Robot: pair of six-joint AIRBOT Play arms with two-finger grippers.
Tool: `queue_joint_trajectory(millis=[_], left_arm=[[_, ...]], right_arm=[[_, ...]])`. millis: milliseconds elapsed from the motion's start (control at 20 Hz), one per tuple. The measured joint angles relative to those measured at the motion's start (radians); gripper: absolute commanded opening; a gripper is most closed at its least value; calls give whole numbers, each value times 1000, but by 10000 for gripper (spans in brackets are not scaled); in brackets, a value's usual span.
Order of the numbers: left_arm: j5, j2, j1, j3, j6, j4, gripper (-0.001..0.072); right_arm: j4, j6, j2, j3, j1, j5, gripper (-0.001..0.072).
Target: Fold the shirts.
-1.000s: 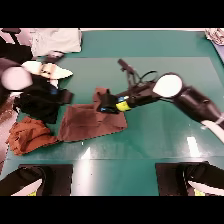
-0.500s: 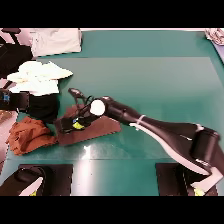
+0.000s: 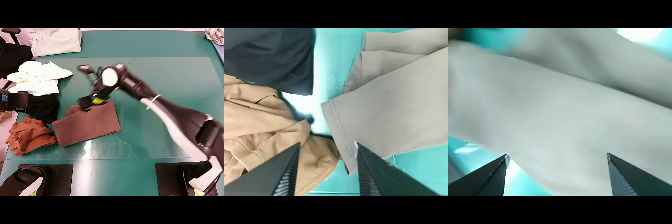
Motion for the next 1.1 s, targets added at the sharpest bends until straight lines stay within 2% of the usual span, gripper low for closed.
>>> queue_joint_trajectory(millis=[150,400,650,800,850,900,950,1000,1100], left_arm=[[9,0,0,0,0,-1,426],[13,0,0,0,-1,-6,426],[15,0,0,0,-3,-14,426],[15,0,0,0,-4,-16,426],[15,0,0,0,-4,-18,426],[15,0,0,0,-4,-18,426],[15,0,0,0,-4,-18,426],[15,0,0,0,-4,-19,426],[15,0,0,0,-4,-19,426]], right_arm=[[28,-75,75,-161,-144,45,705],[269,-296,161,-494,-333,-47,705],[459,-514,180,-723,-344,-211,705],[629,-626,168,-805,-294,-344,685],[686,-670,156,-812,-272,-373,622],[727,-704,144,-809,-251,-398,358],[760,-732,134,-796,-228,-428,62],[803,-756,130,-770,-205,-440,14],[851,-777,148,-701,-176,-457,11]])
